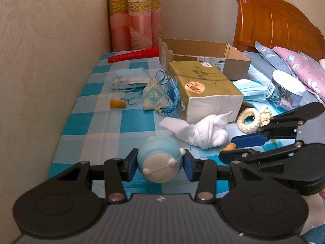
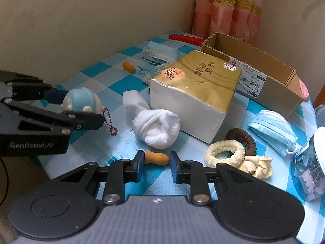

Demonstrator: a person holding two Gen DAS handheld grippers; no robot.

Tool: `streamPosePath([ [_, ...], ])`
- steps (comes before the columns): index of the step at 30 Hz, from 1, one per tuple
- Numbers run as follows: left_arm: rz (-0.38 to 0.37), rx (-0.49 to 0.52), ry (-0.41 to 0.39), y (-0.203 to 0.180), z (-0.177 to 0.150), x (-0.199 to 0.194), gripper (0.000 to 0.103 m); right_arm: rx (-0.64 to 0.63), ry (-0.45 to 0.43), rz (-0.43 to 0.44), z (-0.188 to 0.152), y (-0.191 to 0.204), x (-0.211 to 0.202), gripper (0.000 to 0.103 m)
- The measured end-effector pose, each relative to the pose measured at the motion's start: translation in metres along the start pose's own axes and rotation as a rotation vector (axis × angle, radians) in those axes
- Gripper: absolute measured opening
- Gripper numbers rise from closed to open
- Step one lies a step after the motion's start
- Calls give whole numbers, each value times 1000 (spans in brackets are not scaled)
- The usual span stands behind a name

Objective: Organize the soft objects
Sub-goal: 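Lift the blue toy with the left gripper while the right gripper grasps the orange earplug, then carry the blue toy and earplug into the cardboard box and open both grippers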

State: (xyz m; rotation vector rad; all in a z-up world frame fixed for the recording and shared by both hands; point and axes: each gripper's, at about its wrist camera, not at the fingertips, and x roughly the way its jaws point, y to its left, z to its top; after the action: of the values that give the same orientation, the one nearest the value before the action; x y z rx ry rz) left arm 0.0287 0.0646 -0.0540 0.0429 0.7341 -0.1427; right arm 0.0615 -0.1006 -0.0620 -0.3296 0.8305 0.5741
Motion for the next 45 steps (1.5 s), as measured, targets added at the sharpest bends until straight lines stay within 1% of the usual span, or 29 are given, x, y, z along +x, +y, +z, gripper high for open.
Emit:
streamPosePath([
  [9,-6,47,13,-8,5,-6,45,-7,19,1,-3,-3,-14,31],
  [13,-24,68,8,-13,12,-14,45,-3,5,-8,-4,-9,-26,31],
  [16,-32,93,-4,-20,21,-20,45,2,-7,-13,-4,-16,-35,31],
  [21,-66,118,-19,-32,37,-28,45,14,-31,-29,-5,-28,-50,31],
  [24,-103,125,-25,-38,53,-26,45,20,-51,-34,-8,-35,-60,31],
  [27,-113,152,-39,-46,71,-21,45,26,-69,-42,-9,-45,-68,31],
  [31,-118,196,-69,-56,104,-8,45,32,-99,-66,-10,-55,-82,31],
  [34,-107,224,-90,-63,133,11,45,50,-115,-77,-11,-65,-88,31],
  [38,-95,269,-98,-71,171,44,45,65,-125,-93,-11,-75,-91,31],
  [42,-73,266,-58,-74,201,82,45,88,-136,-103,-12,-83,-91,31],
  [44,-58,251,-64,-73,209,98,48,97,-143,-107,-10,-87,-91,31],
  [45,-61,242,-76,-72,211,104,63,98,-146,-110,-9,-89,-91,31],
])
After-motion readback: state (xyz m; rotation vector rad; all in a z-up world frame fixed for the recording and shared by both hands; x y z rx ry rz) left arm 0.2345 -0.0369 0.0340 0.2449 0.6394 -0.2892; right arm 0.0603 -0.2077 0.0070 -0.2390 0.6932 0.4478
